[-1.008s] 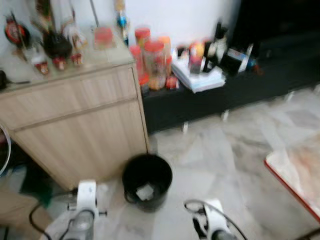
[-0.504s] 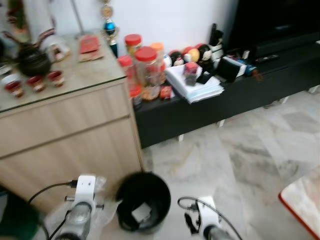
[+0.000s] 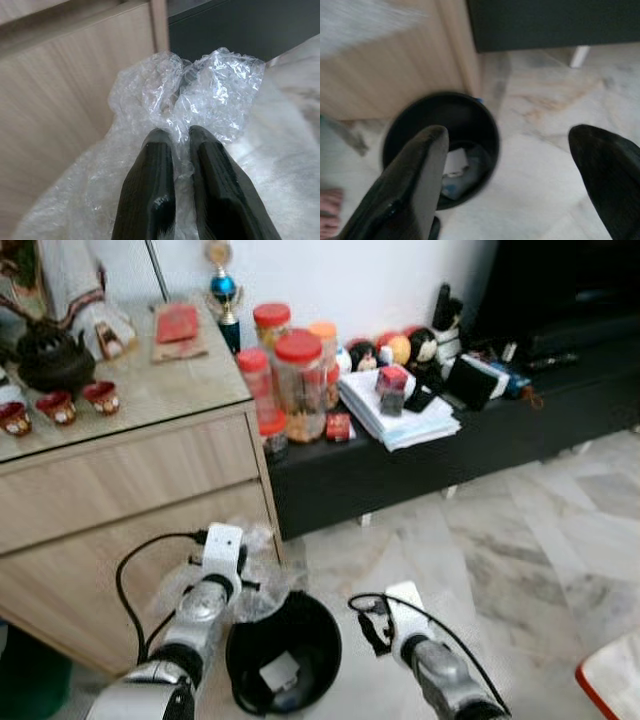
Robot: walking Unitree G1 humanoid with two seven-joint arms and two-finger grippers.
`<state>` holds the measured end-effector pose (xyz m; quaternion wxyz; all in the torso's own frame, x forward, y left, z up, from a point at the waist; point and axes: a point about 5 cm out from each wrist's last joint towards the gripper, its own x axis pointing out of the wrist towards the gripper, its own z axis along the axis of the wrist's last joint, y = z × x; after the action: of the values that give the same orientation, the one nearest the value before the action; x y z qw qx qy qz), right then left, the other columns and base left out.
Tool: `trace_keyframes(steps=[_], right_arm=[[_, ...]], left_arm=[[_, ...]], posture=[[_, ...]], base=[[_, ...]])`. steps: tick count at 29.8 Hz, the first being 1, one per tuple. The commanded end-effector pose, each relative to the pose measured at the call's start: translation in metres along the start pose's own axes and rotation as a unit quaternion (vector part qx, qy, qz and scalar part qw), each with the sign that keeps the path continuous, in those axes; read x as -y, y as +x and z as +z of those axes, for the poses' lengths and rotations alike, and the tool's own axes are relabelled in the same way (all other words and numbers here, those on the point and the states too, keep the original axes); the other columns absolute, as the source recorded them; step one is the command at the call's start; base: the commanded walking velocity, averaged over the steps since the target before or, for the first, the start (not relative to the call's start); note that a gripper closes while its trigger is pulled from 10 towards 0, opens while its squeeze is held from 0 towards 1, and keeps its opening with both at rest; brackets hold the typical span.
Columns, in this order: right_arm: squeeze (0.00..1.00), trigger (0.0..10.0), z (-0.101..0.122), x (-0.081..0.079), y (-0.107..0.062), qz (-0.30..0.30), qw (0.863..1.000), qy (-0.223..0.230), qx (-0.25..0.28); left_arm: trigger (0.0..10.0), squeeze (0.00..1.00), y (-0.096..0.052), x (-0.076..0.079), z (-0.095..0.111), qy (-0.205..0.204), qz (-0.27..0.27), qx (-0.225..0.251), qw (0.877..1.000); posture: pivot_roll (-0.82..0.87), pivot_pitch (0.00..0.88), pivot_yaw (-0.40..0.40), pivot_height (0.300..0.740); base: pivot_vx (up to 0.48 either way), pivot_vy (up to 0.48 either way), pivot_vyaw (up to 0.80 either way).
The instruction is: Picking trash to rubbish bin
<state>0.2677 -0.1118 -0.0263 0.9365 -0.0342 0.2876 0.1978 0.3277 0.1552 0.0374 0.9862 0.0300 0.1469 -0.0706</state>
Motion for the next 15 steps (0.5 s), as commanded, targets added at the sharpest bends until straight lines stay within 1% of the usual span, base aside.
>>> trace_keyframes(steps=[1,2,3,4,5,6,10,15], right_arm=[[0.0,10.0,0.012,-0.004,0.004,0.018,1.0,-0.004,0.021],[0.0,10.0,0.014,-0.005,0.004,0.022,0.999,-0.004,0.024],[0.0,10.0,0.019,-0.009,0.006,0.038,0.999,-0.005,0.033],[0.0,10.0,0.019,-0.009,0.006,0.038,0.999,-0.005,0.033],[0.0,10.0,0.028,-0.016,0.008,0.069,0.996,-0.011,0.052],[0.0,10.0,0.035,-0.019,0.009,0.081,0.994,-0.015,0.068],[0.0,10.0,0.041,-0.02,0.009,0.086,0.992,-0.008,0.087],[0.0,10.0,0.042,-0.02,0.008,0.094,0.991,-0.013,0.099]], left_arm=[[10.0,0.0,0.002,0.0,0.002,-0.013,-0.005,-0.005,1.0],[10.0,0.0,0.002,0.001,0.002,-0.016,-0.008,-0.004,1.0],[10.0,0.0,0.002,0.004,0.002,-0.027,-0.014,-0.006,1.0],[10.0,0.0,0.002,0.004,0.002,-0.027,-0.014,-0.006,1.0],[10.0,0.0,0.003,0.009,0.002,-0.044,-0.026,-0.006,0.999],[10.0,0.0,0.004,0.013,0.003,-0.055,-0.034,-0.006,0.998],[10.0,0.0,0.005,0.017,0.005,-0.059,-0.043,-0.004,0.997],[10.0,0.0,0.006,0.022,0.006,-0.069,-0.056,0.002,0.996]], posture=[[0.02,0.049,0.046,0.74],[0.02,0.049,0.046,0.74],[0.01,0.054,0.046,0.74],[0.01,0.054,0.046,0.74],[0.0,0.059,0.046,0.74],[0.0,0.066,0.042,0.74],[-0.01,0.077,0.037,0.74],[-0.02,0.11,0.02,0.74]], base=[[0.0,0.0,0.0],[0.0,0.0,0.0],[0.0,0.0,0.0],[0.0,0.0,0.0],[0.0,0.0,0.0],[0.0,0.0,0.0],[0.0,0.0,0.0],[0.0,0.0,0.0]])
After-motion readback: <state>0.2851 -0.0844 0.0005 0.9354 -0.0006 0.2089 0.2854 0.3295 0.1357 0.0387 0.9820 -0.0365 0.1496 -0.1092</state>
